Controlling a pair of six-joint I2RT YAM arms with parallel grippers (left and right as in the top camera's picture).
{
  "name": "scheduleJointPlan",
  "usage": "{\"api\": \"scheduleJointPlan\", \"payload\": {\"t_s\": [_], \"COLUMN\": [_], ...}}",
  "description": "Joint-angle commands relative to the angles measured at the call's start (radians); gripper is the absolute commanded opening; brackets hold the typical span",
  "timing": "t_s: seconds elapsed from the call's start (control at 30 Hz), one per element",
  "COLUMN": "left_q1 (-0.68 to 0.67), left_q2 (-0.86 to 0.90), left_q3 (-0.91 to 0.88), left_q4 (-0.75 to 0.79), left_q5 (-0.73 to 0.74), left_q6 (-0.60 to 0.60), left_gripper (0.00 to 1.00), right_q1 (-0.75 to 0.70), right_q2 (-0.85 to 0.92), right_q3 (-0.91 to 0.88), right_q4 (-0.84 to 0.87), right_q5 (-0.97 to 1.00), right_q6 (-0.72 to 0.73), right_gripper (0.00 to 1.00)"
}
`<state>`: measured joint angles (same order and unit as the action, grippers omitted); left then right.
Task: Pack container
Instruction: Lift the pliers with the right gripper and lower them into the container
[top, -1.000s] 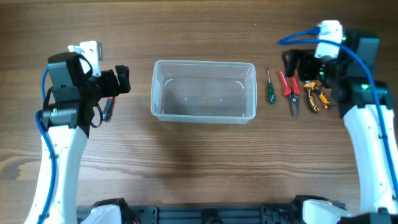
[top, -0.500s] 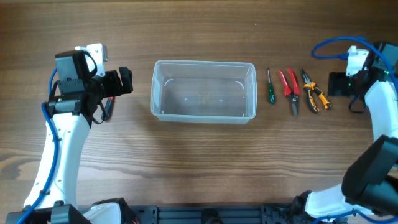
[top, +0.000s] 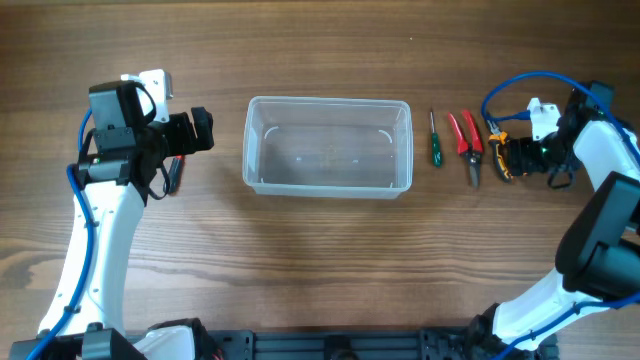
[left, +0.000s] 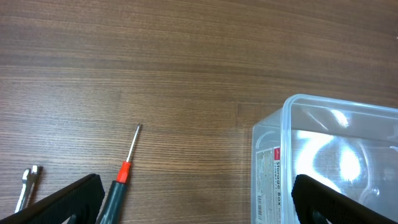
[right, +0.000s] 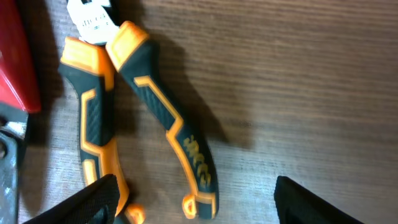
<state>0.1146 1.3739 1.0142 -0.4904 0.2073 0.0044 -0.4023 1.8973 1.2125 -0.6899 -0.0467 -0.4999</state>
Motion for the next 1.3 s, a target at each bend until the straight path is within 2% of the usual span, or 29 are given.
{"api": "scheduleJointPlan", "payload": {"t_s": [0.0,0.17,0.23,0.3,0.4,0.43,0.47,0.5,0.53,0.63,0.83,0.9,1.0,1.27], "left_q1": [0.006,0.006,0.006,0.006,0.006,0.006,0.006,0.006,0.006,0.006,0.006,0.006,0.006,0.006], "left_q2": [0.006,0.006,0.006,0.006,0.006,0.006,0.006,0.006,0.006,0.006,0.006,0.006,0.006,0.006], "left_q3": [0.019,0.019,0.019,0.019,0.019,0.019,0.019,0.019,0.019,0.019,0.019,0.019,0.019,0.019], "left_q4": [0.002,0.002,0.002,0.002,0.002,0.002,0.002,0.002,0.002,0.002,0.002,0.002,0.002,0.002], "left_q5": [0.019,0.02,0.02,0.02,0.02,0.02,0.02,0.02,0.02,0.02,0.02,0.02,0.02,0.02], "left_q6": [-0.01,-0.01,-0.009,-0.01,-0.01,-0.01,-0.01,-0.01,-0.01,-0.01,-0.01,-0.01,-0.01,-0.009], "left_gripper": [1.0,1.0,1.0,1.0,1.0,1.0,1.0,1.0,1.0,1.0,1.0,1.0,1.0,1.0], "right_q1": [-0.001,-0.001,0.004,0.004,0.005,0.005,0.005,0.005,0.005,0.005,0.005,0.005,0.005,0.016], "right_q2": [0.071,0.104,0.104,0.104,0.104,0.104,0.104,0.104,0.104,0.104,0.104,0.087,-0.002,-0.357], "right_q3": [0.009,0.009,0.009,0.009,0.009,0.009,0.009,0.009,0.009,0.009,0.01,0.024,0.078,0.126], "right_q4": [0.011,0.016,0.012,-0.001,-0.013,-0.014,-0.02,-0.032,-0.043,-0.059,-0.056,-0.078,-0.118,-0.114], "right_q5": [-0.04,-0.04,-0.039,-0.035,-0.028,-0.028,-0.028,-0.027,-0.027,0.036,0.019,0.021,0.01,-0.097], "right_q6": [-0.032,-0.01,0.032,0.061,0.146,0.157,0.163,0.163,0.171,0.28,0.302,0.378,0.47,0.507], "right_gripper": [0.76,0.71,0.58,0.41,0.26,0.25,0.2,0.08,0.04,0.04,0.04,0.04,0.05,0.04]}}
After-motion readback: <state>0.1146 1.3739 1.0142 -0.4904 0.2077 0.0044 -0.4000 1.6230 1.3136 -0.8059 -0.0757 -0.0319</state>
